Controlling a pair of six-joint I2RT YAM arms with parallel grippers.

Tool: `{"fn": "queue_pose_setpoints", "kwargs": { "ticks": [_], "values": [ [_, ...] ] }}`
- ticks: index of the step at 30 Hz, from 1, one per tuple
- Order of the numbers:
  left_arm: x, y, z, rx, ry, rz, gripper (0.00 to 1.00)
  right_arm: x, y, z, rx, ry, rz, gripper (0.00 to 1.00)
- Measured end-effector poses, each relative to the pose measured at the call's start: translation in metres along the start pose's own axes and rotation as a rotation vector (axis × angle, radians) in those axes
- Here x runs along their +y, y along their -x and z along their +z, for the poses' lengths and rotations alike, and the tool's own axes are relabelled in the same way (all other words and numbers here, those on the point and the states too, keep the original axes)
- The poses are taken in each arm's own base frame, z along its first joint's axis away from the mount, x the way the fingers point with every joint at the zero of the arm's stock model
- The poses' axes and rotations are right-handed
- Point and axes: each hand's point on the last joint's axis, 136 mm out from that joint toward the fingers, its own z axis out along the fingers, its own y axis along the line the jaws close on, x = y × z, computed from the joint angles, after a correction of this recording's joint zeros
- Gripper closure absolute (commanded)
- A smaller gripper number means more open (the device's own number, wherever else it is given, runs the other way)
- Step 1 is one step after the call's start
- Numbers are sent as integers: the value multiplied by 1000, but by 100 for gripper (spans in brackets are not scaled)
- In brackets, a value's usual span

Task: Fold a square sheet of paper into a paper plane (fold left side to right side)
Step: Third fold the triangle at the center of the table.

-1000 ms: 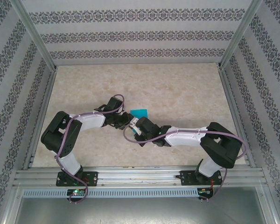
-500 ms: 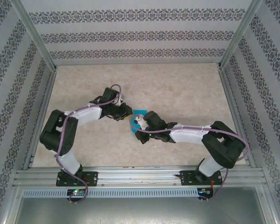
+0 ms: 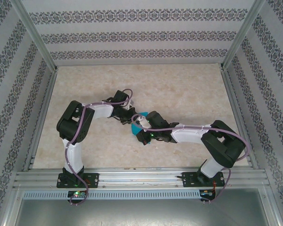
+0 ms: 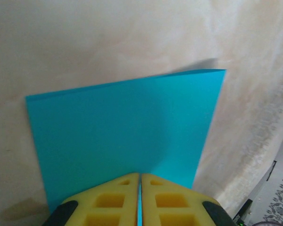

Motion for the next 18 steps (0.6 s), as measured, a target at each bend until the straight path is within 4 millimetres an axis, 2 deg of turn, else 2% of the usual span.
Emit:
{"fn": "queue_pose_setpoints", "kwargs": {
  "ticks": [13,18],
  "values": [
    [1,1,0,-4,6,27,94,-22,2,-5,4,36,158,100],
    [1,1,0,-4,6,27,94,-36,2,-6,7,17,209,100]
  ]
}}
